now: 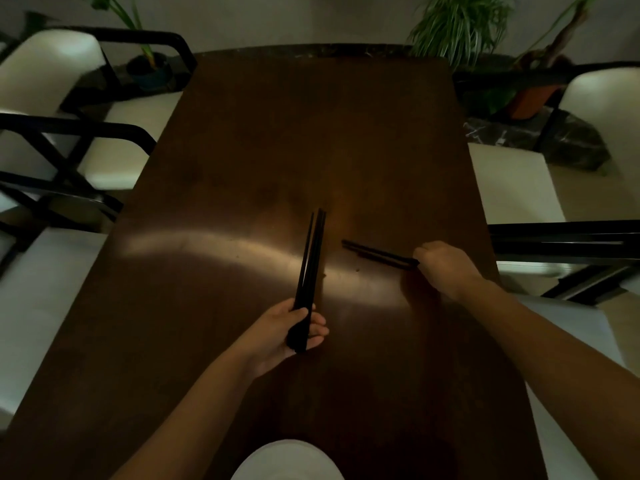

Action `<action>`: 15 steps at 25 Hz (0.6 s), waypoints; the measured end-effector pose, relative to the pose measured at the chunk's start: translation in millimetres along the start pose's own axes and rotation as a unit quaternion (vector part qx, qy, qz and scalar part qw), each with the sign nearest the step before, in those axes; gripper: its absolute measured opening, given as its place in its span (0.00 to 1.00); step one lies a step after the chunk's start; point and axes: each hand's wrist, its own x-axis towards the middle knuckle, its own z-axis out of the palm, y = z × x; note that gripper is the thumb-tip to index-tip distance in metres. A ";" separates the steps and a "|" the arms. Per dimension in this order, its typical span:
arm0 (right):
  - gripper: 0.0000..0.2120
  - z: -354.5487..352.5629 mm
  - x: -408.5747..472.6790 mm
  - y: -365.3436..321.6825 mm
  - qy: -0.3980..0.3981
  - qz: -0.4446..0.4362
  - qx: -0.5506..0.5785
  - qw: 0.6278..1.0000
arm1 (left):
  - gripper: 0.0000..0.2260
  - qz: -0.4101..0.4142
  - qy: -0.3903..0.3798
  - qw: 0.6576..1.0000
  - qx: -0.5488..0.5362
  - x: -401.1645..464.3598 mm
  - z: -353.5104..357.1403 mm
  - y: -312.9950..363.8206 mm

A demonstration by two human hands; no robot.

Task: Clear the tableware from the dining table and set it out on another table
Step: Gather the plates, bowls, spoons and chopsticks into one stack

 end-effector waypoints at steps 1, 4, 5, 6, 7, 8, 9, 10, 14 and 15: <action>0.11 -9.9 -10.3 -3.8 0.058 -0.045 0.004 0.997 | 0.08 -0.004 0.000 1.000 -0.005 -5.3 -0.2 1.6; 0.13 -49.9 -40.3 -33.1 0.290 -0.302 -0.036 0.907 | 0.10 -0.016 -0.041 0.999 -0.005 -25.0 3.9 8.1; 0.11 -64.1 -48.6 -47.8 0.319 -0.383 -0.049 0.866 | 0.11 -0.020 -0.067 0.997 0.009 -32.0 6.3 10.9; 0.10 -76.2 -56.1 -61.7 0.326 -0.438 -0.062 0.835 | 0.11 -0.024 -0.097 0.995 0.026 -38.9 8.5 13.4; 0.10 -87.2 -63.4 -73.8 0.321 -0.471 -0.072 0.818 | 0.12 -0.026 -0.124 0.991 0.040 -46.7 10.6 15.0; 0.10 -95.7 -69.4 -82.7 0.314 -0.489 -0.079 0.810 | 0.12 -0.026 -0.145 0.988 0.049 -53.9 12.5 15.8; 0.11 -102.4 -74.2 -88.6 0.310 -0.496 -0.086 0.807 | 0.12 -0.022 -0.157 0.986 0.057 -60.6 13.8 15.4; 0.12 -107.9 -78.3 -93.1 0.309 -0.496 -0.097 0.806 | 0.12 -0.015 -0.163 0.984 0.064 -67.3 15.7 13.5; 0.09 -113.4 -92.6 -113.4 0.344 -0.465 -0.120 0.807 | 0.09 0.016 -0.168 0.986 -0.005 -87.9 28.3 -3.6; 0.09 -111.1 -95.3 -119.3 0.356 -0.448 -0.115 0.812 | 0.09 0.023 -0.163 0.986 -0.039 -91.8 30.9 -7.0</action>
